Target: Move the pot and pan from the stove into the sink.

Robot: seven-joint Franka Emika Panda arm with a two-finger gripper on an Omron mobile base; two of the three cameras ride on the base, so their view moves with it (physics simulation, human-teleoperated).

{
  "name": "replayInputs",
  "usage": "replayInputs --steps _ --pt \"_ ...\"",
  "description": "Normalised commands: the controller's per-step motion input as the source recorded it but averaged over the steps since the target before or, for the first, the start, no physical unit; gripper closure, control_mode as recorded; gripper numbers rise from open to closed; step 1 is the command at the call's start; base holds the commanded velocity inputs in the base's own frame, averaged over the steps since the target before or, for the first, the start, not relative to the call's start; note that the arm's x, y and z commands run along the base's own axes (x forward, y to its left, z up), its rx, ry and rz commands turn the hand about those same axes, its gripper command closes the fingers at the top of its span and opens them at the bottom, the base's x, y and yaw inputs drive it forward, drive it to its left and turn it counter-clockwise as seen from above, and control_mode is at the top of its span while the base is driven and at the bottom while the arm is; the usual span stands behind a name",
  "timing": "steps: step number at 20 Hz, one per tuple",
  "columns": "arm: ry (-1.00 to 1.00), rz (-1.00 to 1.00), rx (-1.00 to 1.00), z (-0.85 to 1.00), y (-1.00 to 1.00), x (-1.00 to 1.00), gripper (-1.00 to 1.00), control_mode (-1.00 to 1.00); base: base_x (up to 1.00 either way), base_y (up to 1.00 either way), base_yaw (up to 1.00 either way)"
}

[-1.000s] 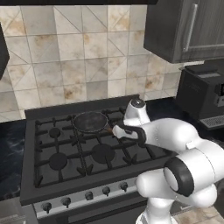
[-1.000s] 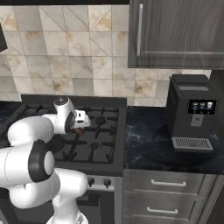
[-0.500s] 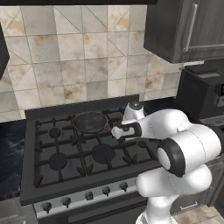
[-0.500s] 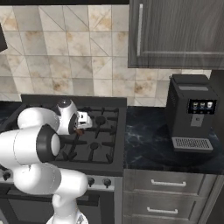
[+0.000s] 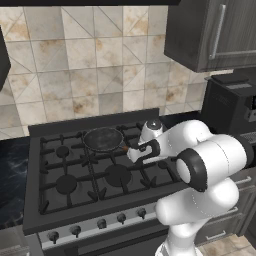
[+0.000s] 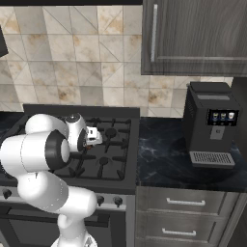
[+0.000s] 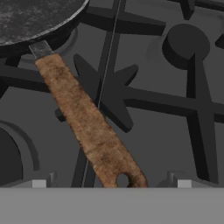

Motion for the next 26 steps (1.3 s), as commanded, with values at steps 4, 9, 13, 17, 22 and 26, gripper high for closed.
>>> replayInputs --steps 4,9,13,17,22,26 --pt "0.00 0.01 0.00 -0.16 0.00 0.02 -1.00 -1.00 0.00 0.00 0.00" --pt "0.00 0.00 0.00 -0.02 0.00 0.01 -1.00 -1.00 0.00 0.00 0.00" --pt "0.00 0.00 0.00 0.00 0.00 0.05 -1.00 -1.00 0.00 0.00 0.00" --pt "0.00 0.00 0.00 0.00 0.00 0.23 -1.00 -1.00 0.00 0.00 0.00" --pt "0.00 0.00 0.00 0.00 0.00 0.05 -1.00 -1.00 0.00 0.00 0.00" --pt "0.00 0.00 0.00 -0.11 0.00 0.00 -1.00 -1.00 0.00 0.00 0.00"
